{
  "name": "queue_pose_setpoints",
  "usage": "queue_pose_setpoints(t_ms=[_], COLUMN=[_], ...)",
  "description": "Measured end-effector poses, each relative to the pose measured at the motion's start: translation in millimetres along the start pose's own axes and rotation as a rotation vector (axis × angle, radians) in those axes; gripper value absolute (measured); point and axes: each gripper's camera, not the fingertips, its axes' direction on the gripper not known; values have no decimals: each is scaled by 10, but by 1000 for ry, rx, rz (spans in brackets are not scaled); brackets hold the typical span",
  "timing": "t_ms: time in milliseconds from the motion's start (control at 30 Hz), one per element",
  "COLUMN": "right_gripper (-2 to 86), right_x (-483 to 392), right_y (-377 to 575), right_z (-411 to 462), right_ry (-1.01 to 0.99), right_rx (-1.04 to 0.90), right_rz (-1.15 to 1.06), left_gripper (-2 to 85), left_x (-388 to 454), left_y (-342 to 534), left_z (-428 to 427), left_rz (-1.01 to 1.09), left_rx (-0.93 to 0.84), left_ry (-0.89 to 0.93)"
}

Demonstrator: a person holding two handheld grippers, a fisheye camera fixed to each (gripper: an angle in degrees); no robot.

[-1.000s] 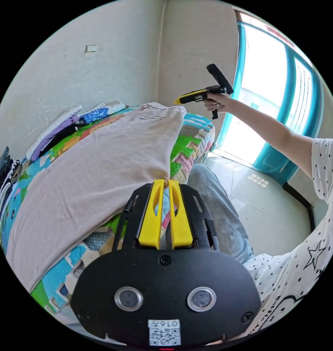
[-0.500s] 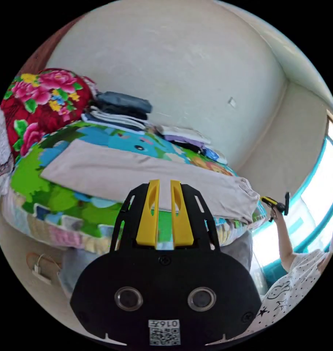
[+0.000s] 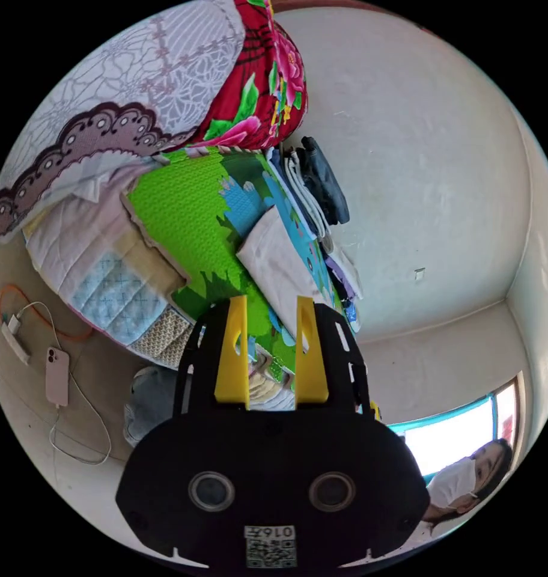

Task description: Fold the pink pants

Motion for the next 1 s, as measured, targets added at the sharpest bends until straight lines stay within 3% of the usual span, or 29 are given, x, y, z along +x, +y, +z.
queue_pose_setpoints(t_ms=[400, 533, 667, 867, 1000], right_gripper=[2, 31, 111, 128, 120], right_x=[-1444, -2193, -3276, -5240, -6003], right_y=[-1148, -1838, -2628, -3504, -3779], right_z=[114, 292, 610, 1275, 1565], right_ry=[-484, -578, -431, -32, 160], right_rx=[194, 246, 236, 46, 15], right_rz=[93, -44, -201, -706, -856], left_gripper=[-5, -9, -9, -9, -7], left_x=[-1642, -2052, -2381, -2723, -3054], left_y=[151, 207, 237, 230, 258], left_z=[950, 1150, 1332, 1590, 1770], left_rz=[-108, -118, -130, -121, -139], left_rx=[-27, -45, -72, -119, -143], left_ry=[-14, 64, 147, 189, 229])
